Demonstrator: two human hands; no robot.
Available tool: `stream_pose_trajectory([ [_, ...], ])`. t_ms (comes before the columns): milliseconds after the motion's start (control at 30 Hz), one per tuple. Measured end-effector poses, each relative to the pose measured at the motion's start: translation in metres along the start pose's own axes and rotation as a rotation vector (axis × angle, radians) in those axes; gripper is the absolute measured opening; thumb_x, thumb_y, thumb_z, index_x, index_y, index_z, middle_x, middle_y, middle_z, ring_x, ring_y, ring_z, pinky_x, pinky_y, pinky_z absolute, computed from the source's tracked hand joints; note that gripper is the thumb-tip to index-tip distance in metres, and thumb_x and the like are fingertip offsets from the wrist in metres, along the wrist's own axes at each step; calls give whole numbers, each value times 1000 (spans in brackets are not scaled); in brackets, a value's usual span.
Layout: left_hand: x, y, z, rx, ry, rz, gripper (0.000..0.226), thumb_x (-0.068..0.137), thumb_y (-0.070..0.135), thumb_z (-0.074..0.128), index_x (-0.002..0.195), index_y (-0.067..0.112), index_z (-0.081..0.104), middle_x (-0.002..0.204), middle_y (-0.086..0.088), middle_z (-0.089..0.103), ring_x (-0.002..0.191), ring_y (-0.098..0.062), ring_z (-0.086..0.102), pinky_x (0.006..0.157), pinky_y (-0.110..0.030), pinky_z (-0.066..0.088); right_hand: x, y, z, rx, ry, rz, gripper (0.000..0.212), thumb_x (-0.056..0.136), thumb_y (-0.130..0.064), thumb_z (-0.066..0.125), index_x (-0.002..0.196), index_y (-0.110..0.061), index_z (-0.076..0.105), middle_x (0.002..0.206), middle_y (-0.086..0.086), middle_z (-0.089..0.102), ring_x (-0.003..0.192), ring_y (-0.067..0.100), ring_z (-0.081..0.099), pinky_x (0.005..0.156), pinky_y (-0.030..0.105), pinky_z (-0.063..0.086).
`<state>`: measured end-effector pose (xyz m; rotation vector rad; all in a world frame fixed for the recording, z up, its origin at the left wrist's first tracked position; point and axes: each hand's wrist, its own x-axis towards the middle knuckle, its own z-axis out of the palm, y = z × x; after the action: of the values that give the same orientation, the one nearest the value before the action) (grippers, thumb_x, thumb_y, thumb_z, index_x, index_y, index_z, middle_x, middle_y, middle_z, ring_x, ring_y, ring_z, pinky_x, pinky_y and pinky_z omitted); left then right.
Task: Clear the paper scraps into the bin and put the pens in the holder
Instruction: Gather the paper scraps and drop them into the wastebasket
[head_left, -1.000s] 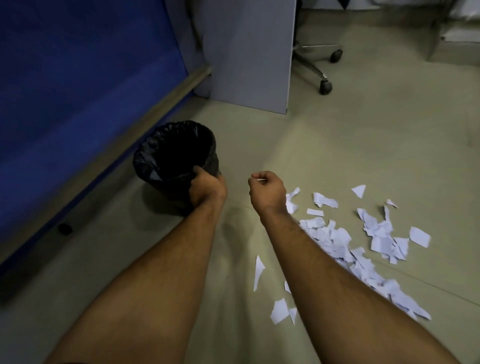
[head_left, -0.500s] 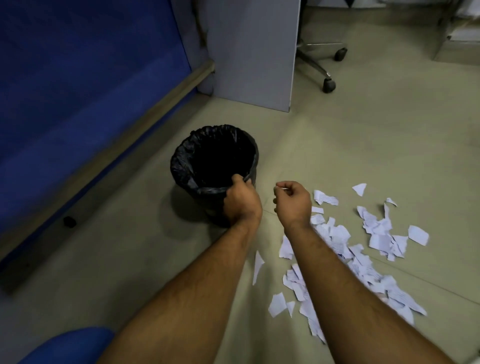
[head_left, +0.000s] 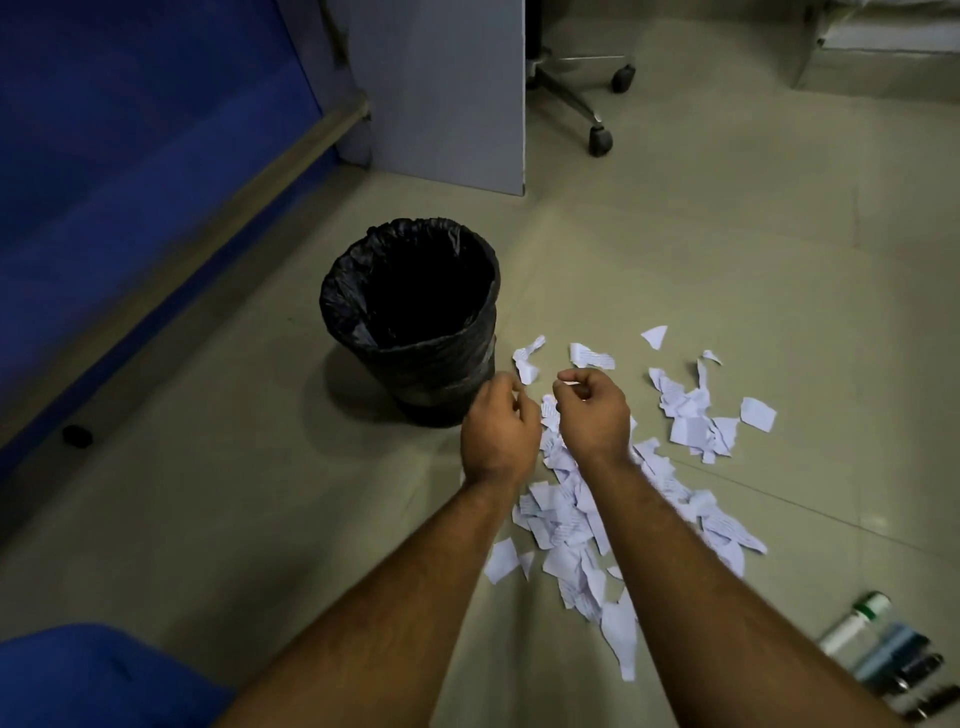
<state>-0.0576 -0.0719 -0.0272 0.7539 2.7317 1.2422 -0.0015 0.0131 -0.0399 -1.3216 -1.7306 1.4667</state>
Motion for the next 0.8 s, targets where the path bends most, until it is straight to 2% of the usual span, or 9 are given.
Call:
stream_pose_trajectory([
  [67, -11, -14, 18, 94, -123, -20, 6, 89, 20, 55, 89, 16, 60, 88, -3, 65, 78, -23, 60, 65, -34, 51, -4, 19, -9, -80, 0, 4, 11, 88, -25, 62, 96, -24, 68, 88, -4, 70, 81, 19, 66, 71, 27, 48],
  [167, -28, -41, 45, 206, -388, -60, 18, 91, 20, 55, 106, 16, 64, 111, -6, 67, 100, -26, 62, 83, -33, 51, -8, 57, -23, -227, -40, 22, 15, 88, -25, 62, 101, -23, 68, 89, -3, 69, 86, 22, 65, 72, 27, 46],
  [267, -42, -62, 70, 336, -621, -76, 50, 90, 25, 59, 137, 19, 48, 141, -7, 51, 126, -28, 50, 103, -36, 46, -11, 99, -34, -396, -113, 76, 27, 85, -23, 65, 112, -19, 67, 104, 5, 70, 95, 26, 65, 75, 25, 43],
  [333, -48, -70, 83, 436, -720, -28, 72, 84, 33, 65, 147, 20, 33, 147, -10, 41, 131, -30, 42, 105, -40, 42, -15, 122, -41, -537, -117, 69, 39, 80, -26, 68, 119, -18, 67, 116, 8, 68, 106, 30, 63, 86, 31, 48],
  [400, -50, -72, 95, 499, -757, 53, 84, 79, 48, 68, 148, 23, 28, 147, -11, 39, 131, -32, 41, 104, -42, 42, -18, 141, -47, -734, -81, 11, 48, 75, -32, 69, 121, -19, 66, 120, 11, 65, 110, 34, 59, 91, 39, 48],
  [500, -52, -72, 106, 525, -760, 126, 89, 75, 65, 65, 148, 27, 30, 147, -9, 40, 131, -33, 40, 101, -42, 43, -22, 158, -57, -891, -79, 3, 56, 75, -37, 69, 129, -23, 60, 128, 11, 58, 117, 34, 52, 94, 41, 45],
  [600, -57, -66, 117, 611, -775, 220, 85, 77, 57, 69, 148, 29, 31, 144, -9, 41, 129, -32, 40, 96, -41, 46, -24, 164, -64, -856, -125, -20, 54, 79, -35, 68, 131, -25, 58, 132, 8, 55, 118, 32, 51, 96, 40, 45],
  [700, -61, -60, 126, 639, -728, 238, 61, 87, 38, 67, 141, 28, 40, 137, -9, 48, 122, -31, 49, 90, -39, 50, -25, 168, -70, -809, -106, -99, 48, 82, -33, 65, 129, -23, 59, 128, 7, 57, 115, 30, 52, 91, 39, 48],
  [800, -64, -59, 132, 643, -729, 261, 49, 90, 30, 64, 136, 26, 47, 134, -8, 53, 119, -30, 53, 93, -38, 51, -23, 171, -74, -908, -112, -108, 61, 79, -50, 66, 134, -26, 55, 135, 8, 54, 119, 30, 51, 93, 39, 47],
])
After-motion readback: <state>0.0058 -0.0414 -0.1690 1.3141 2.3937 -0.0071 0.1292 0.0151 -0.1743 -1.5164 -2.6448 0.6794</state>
